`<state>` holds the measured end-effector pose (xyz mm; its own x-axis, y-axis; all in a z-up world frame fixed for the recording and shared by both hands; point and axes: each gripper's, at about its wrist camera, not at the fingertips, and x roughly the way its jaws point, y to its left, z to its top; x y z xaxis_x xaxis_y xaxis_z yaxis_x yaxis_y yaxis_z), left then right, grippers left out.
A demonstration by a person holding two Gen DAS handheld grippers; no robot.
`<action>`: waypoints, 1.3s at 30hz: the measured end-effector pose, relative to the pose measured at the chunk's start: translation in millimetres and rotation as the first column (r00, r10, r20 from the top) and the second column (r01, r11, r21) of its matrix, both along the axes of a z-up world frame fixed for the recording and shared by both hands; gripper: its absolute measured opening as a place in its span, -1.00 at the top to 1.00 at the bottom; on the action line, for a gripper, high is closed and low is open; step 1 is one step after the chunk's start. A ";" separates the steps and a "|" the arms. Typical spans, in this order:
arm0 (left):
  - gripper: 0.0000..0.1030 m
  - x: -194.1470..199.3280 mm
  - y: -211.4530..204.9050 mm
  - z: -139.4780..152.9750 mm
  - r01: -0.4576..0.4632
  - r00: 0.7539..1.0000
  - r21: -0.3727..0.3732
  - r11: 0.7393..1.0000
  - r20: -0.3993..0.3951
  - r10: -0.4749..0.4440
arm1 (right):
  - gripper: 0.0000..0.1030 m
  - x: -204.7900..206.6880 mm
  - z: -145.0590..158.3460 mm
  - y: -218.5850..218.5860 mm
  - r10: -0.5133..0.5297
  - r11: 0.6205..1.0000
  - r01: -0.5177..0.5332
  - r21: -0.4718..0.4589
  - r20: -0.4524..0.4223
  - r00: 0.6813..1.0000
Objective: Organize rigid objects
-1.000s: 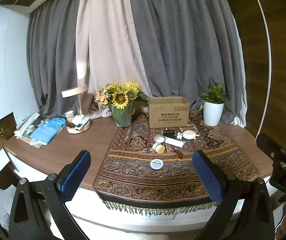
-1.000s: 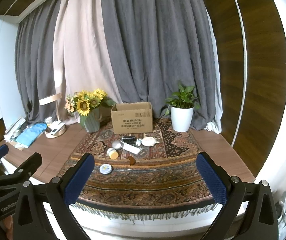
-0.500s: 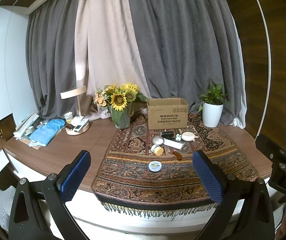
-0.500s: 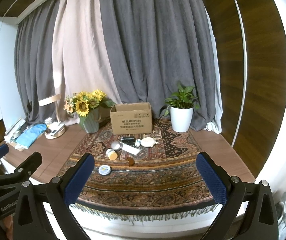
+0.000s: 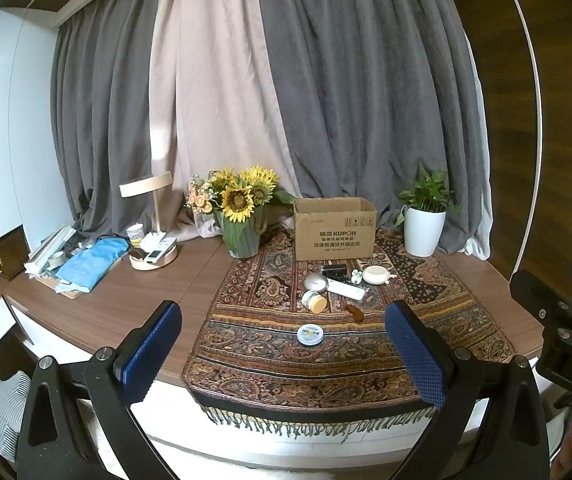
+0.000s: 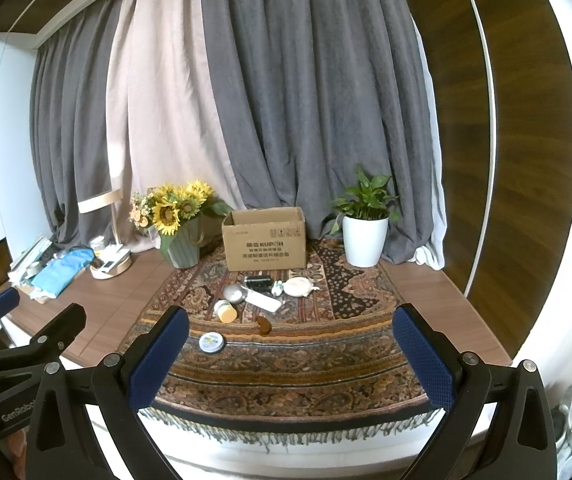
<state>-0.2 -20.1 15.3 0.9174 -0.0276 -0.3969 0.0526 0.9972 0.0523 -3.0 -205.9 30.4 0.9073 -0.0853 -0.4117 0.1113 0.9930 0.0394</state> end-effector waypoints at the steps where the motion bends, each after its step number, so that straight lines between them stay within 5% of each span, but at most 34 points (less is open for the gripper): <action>1: -1.00 -0.5 0.3 -0.6 -0.001 1.000 0.001 1.000 0.001 0.001 | -1.00 0.2 0.2 -0.3 -0.001 1.000 0.001 0.000 0.000 1.000; 24: -1.00 7.1 4.9 -8.6 0.007 1.000 -0.012 1.000 -0.012 -0.007 | -1.00 4.9 -1.3 3.3 0.009 1.000 -0.009 0.002 -0.002 1.000; 39: -1.00 34.4 -5.2 -42.3 -0.012 0.997 0.012 1.000 -0.078 0.013 | -1.00 38.4 -36.7 -5.8 0.069 0.997 -0.068 0.026 -0.058 0.996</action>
